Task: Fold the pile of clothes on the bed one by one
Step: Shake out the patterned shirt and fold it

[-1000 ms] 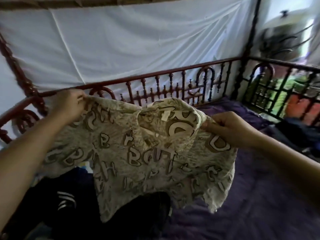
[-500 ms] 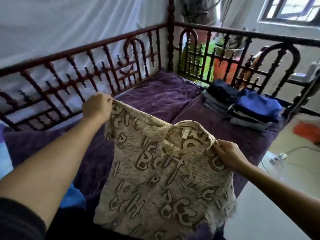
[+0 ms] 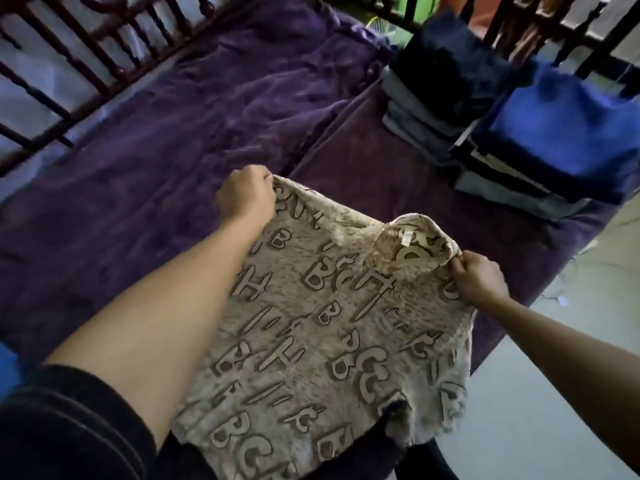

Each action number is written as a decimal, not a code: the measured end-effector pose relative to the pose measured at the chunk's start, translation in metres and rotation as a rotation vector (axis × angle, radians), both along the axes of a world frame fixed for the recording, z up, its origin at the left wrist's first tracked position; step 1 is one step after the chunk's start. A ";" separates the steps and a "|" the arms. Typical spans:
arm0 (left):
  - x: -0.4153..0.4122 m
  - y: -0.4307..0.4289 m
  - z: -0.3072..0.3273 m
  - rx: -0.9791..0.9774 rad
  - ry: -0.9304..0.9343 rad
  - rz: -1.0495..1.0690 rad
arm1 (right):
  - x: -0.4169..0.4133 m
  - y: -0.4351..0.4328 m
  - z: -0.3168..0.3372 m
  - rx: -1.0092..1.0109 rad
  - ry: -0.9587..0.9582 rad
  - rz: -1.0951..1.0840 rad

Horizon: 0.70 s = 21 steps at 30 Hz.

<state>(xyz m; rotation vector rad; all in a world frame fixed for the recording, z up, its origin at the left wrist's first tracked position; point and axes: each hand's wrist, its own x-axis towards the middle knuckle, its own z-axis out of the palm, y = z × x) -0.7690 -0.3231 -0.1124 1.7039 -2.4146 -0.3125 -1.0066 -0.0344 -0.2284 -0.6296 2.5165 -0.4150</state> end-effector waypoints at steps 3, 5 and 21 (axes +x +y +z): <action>-0.047 -0.009 -0.042 0.061 0.031 0.008 | -0.049 -0.016 -0.038 0.103 0.049 0.000; -0.061 -0.013 -0.065 0.120 0.034 0.028 | -0.066 -0.024 -0.057 0.212 0.056 0.040; 0.198 0.034 -0.138 0.497 -0.227 0.526 | 0.054 -0.284 -0.020 -0.152 0.222 0.821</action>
